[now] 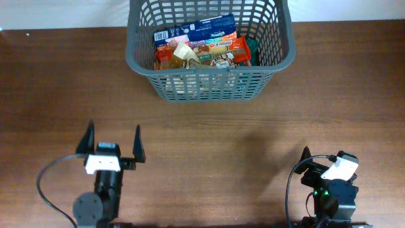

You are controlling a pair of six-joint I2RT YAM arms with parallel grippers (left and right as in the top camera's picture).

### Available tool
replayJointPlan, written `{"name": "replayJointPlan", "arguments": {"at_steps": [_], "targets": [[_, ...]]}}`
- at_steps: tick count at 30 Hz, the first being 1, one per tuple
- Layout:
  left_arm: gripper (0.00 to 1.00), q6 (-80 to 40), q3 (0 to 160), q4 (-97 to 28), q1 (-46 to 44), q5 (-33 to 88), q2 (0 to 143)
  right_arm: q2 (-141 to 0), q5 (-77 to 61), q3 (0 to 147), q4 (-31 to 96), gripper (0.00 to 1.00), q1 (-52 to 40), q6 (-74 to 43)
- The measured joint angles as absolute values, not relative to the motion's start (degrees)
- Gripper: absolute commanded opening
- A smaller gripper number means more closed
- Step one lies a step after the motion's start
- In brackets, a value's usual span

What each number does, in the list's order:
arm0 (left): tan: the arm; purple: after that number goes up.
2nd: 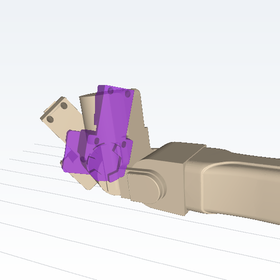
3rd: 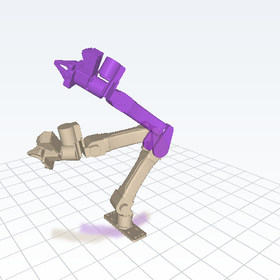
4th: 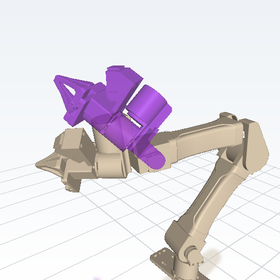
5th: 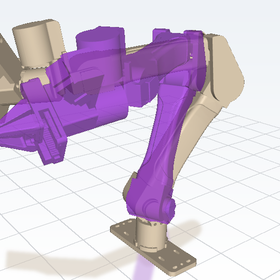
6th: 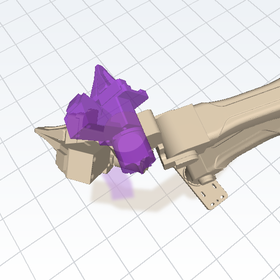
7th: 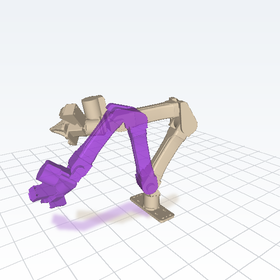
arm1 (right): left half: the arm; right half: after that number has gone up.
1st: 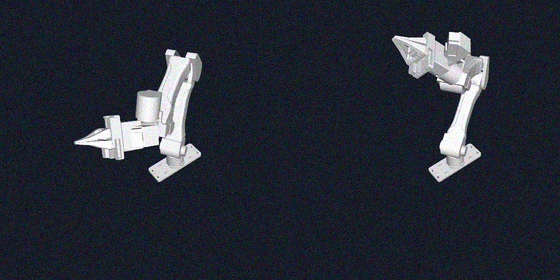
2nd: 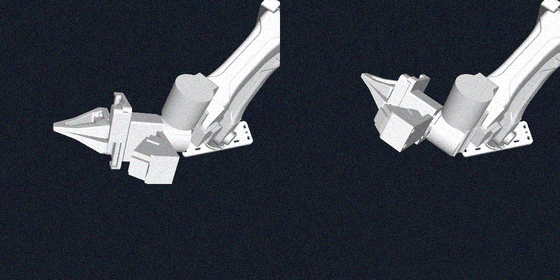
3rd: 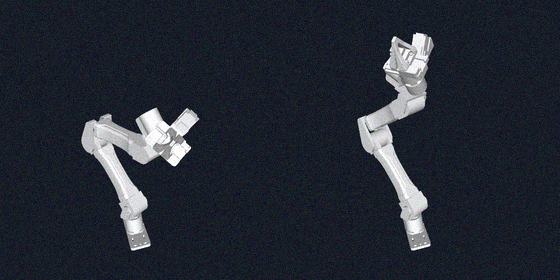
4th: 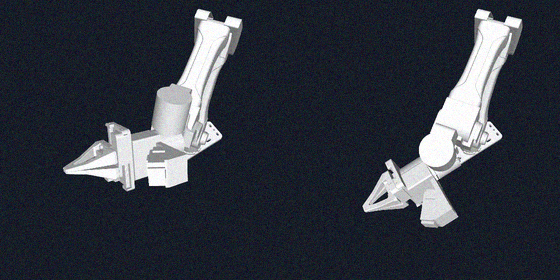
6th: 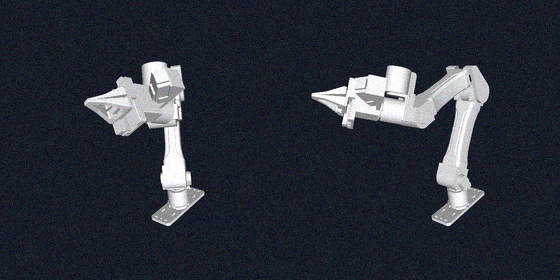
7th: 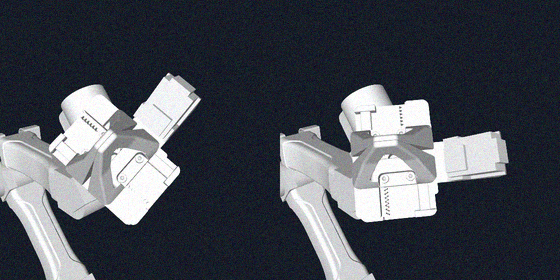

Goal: Pack container

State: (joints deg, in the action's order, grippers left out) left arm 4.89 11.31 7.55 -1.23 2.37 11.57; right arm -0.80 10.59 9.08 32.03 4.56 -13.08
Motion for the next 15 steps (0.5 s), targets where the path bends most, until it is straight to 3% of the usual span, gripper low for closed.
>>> {"name": "replayJointPlan", "arguments": {"at_steps": [10, 15], "targets": [[0.99, 4.9, 5.5, 2.3, -1.2, 1.9, 0.9, -0.8, 10.6, 9.1, 32.0, 0.99, 4.6, -13.1], [0.99, 4.9, 5.3, -7.4, -1.2, 1.5, 0.7, -0.8, 10.6, 9.1, 32.1, 0.99, 4.6, -13.1]]}}
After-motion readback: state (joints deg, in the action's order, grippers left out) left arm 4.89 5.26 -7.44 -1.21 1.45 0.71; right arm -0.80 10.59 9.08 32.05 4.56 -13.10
